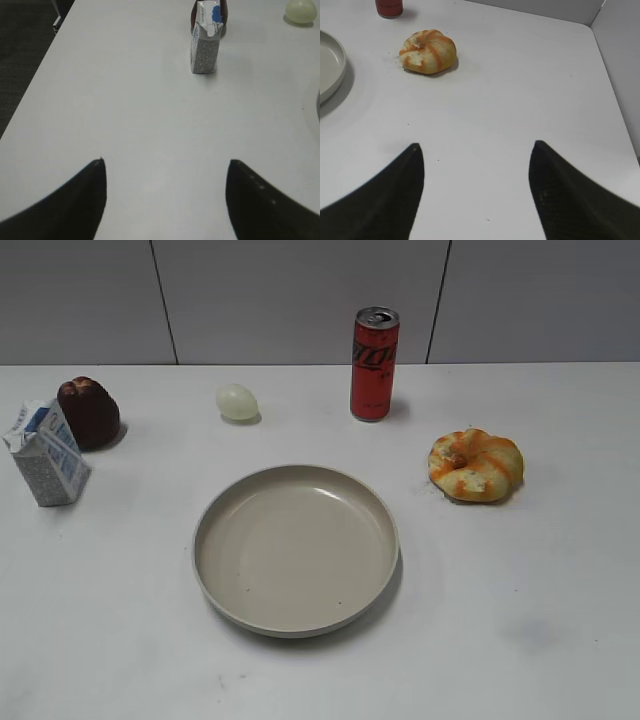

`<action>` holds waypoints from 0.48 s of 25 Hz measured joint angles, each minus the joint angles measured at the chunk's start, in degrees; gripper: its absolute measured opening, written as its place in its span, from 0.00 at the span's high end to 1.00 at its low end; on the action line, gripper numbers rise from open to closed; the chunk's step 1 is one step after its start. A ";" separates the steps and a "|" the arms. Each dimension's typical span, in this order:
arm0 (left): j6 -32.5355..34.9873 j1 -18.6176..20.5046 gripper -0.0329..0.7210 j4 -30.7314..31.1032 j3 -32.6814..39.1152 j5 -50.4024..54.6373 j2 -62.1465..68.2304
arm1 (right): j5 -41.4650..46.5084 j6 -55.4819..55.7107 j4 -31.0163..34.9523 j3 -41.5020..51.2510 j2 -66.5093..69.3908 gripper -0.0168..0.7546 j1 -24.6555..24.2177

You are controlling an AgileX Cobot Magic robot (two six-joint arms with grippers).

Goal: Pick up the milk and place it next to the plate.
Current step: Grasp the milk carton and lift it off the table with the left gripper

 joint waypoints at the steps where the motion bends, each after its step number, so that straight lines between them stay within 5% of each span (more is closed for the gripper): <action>1: 0.00 0.00 0.22 -0.06 -0.22 -0.30 1.55 | 0.00 0.00 0.00 0.00 0.00 0.33 0.00; 12: 0.00 0.00 0.22 -1.60 -6.96 -4.71 29.82 | 0.00 0.00 0.00 0.00 0.00 0.33 0.00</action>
